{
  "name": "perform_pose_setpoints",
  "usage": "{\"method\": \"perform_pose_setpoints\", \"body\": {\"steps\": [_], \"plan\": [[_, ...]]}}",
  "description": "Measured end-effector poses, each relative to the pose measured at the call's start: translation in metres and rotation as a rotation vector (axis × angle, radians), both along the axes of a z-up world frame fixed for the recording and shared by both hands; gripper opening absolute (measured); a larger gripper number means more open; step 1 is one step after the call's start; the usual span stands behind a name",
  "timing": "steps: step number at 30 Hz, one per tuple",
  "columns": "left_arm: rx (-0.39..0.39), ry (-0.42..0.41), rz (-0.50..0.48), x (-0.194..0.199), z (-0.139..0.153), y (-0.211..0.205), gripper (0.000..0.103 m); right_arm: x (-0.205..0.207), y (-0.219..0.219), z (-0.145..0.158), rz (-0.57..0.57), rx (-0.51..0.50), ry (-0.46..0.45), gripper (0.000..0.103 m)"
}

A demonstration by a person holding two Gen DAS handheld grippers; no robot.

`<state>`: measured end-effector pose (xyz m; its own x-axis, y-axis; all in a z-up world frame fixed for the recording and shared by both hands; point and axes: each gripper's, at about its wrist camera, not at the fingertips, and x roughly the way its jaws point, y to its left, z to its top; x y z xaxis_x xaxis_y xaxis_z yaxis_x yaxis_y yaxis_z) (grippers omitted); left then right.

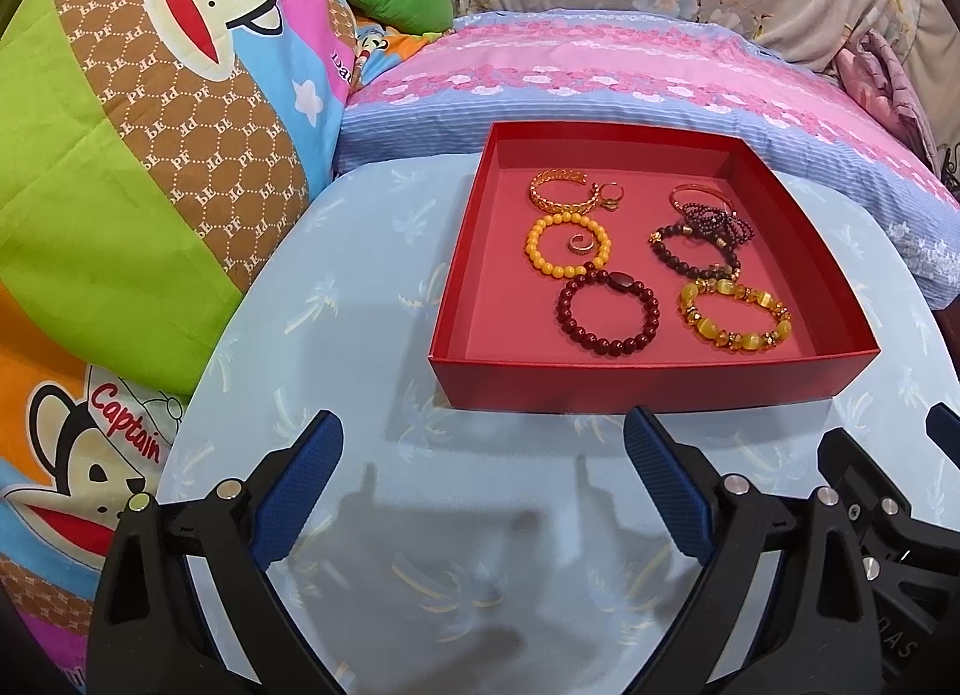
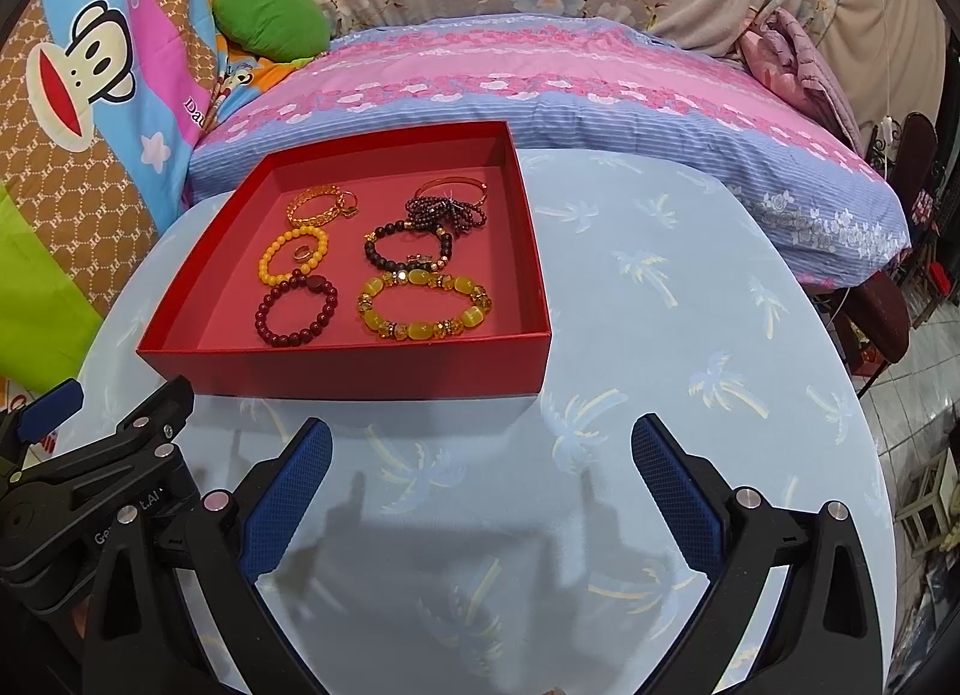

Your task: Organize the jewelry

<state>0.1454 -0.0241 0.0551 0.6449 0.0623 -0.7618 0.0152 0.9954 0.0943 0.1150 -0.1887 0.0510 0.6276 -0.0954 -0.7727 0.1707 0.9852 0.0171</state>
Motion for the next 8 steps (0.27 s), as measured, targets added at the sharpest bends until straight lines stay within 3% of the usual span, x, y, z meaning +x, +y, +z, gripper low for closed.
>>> {"method": "perform_pose_setpoints", "body": {"steps": [8], "plan": [[-0.002, -0.006, 0.003, -0.0011, 0.0007, 0.0005, 0.090, 0.0003, 0.0008, 0.0023, -0.001, -0.002, 0.000, 0.097]]}}
